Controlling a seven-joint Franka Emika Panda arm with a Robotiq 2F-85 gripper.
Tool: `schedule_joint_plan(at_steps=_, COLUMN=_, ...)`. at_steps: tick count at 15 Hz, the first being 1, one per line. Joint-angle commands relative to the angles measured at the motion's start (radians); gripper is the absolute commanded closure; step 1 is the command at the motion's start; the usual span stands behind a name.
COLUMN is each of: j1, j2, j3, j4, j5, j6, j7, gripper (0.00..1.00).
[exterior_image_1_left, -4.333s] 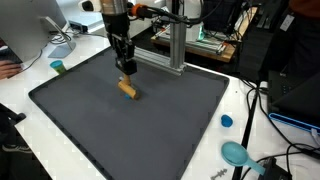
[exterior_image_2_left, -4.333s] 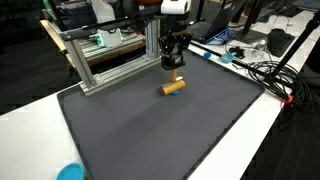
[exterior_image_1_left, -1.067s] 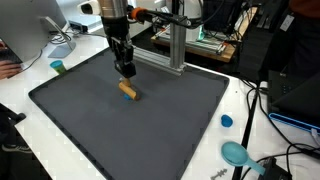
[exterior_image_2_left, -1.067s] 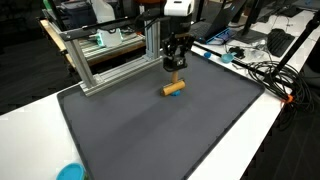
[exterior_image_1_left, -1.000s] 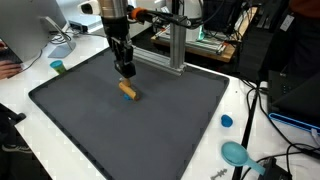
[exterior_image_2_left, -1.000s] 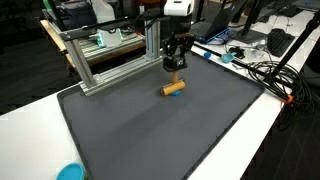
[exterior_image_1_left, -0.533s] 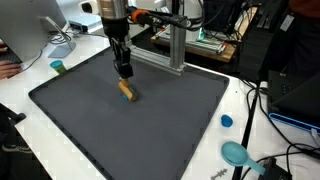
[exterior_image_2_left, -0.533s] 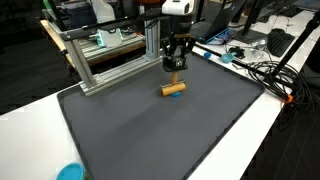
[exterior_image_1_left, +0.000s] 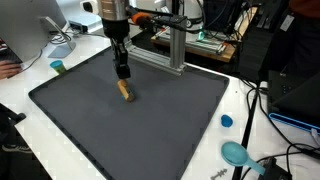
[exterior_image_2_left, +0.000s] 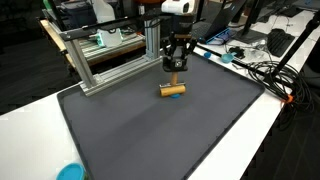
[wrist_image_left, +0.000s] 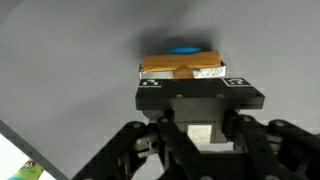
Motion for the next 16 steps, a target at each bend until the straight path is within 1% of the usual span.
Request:
schedule_joint_plan(at_steps=1, j1=0.002, j2=0.069, j3=-0.053, j4=0.026, j5=-0.086, j6=-0.018, j7=0.076, gripper=0.79)
schedule_joint_plan(at_steps=5, j1=0.012, j2=0.074, j3=-0.071, j4=0.034, j5=-0.133, j6=-0.053, j7=0.159, gripper=0.79)
schedule_joint_plan(at_steps=7, j1=0.011, j2=0.074, j3=-0.069, j4=0.037, j5=-0.141, j6=-0.082, j7=0.177, gripper=0.79)
schedule_joint_plan(at_steps=8, j1=-0.016, j2=0.059, j3=-0.037, j4=0.021, j5=-0.082, j6=-0.046, j7=0.101, gripper=0.79)
schedule_joint_plan(at_steps=9, j1=-0.019, j2=0.054, j3=-0.034, j4=0.015, j5=-0.076, j6=-0.022, j7=0.093, gripper=0.79)
schedule_joint_plan(at_steps=10, j1=-0.027, j2=0.032, j3=-0.023, j4=-0.004, j5=-0.056, j6=0.033, j7=0.066, gripper=0.79)
schedule_joint_plan(at_steps=11, j1=-0.023, j2=0.017, j3=-0.027, j4=-0.014, j5=-0.069, j6=0.059, j7=0.061, gripper=0.79)
schedule_joint_plan(at_steps=13, j1=0.0, j2=-0.02, j3=-0.055, j4=-0.03, j5=-0.154, j6=0.069, j7=0.072, gripper=0.79)
schedule_joint_plan(at_steps=16, j1=0.021, j2=-0.004, j3=-0.095, j4=-0.022, j5=-0.299, j6=0.049, j7=0.105, gripper=0.79)
